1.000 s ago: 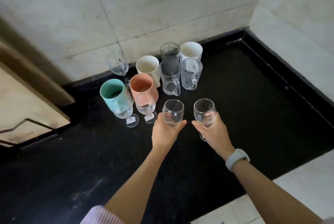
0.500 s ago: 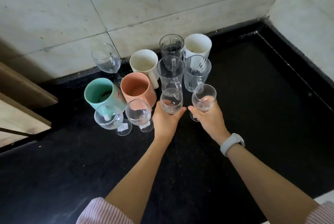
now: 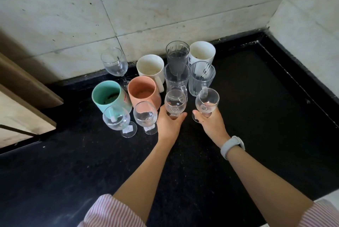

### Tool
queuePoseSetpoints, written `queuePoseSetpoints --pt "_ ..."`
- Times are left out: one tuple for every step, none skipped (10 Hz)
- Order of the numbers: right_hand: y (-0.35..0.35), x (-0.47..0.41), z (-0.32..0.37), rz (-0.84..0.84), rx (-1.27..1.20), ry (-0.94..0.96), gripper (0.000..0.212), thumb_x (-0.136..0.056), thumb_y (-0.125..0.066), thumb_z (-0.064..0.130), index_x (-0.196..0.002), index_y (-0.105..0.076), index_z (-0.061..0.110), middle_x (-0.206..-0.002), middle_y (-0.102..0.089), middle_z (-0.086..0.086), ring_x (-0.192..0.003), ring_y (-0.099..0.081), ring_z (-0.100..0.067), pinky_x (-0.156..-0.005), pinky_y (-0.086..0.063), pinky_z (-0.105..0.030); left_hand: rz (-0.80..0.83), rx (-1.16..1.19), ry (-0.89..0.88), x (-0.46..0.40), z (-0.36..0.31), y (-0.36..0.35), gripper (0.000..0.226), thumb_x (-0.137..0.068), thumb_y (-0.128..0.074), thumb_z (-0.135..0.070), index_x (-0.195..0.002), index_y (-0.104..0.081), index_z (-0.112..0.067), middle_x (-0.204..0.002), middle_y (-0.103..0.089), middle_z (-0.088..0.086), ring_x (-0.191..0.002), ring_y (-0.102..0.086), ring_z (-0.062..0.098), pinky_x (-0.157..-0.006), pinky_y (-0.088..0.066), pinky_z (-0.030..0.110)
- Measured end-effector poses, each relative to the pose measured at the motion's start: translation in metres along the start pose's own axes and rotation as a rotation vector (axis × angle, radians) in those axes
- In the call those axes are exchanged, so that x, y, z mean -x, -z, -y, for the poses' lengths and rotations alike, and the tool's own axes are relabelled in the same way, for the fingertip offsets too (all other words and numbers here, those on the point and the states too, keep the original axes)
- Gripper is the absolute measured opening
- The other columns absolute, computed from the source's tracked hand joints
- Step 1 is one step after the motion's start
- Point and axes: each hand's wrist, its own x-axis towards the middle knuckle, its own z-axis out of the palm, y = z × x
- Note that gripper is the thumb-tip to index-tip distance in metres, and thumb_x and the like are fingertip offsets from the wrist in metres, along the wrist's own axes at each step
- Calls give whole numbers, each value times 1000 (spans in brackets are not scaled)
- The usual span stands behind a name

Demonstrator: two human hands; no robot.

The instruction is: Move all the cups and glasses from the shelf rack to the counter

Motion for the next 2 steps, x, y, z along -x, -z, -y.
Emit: queuePoseSetpoints --pt "-3 16 0 -9 46 -80 45 -80 -67 29 -118 -46 19 -117 -59 -4 -87 -58 -6 -75 -48 -23 36 -48 -8 17 8 11 57 -78 -71 -21 -128 -43 -17 -122 -57 -2 -83 -61 4 -75 -48 17" --pt "-3 32 2 1 94 -145 56 -83 -64 26 -132 -38 17 -135 -46 -6 -97 -58 -11 -79 -43 -21 74 -226 -34 39 15 22 61 -81 -68 -23 -135 -39 -18 -133 -50 0 -105 -56 10 -92 -47 29"
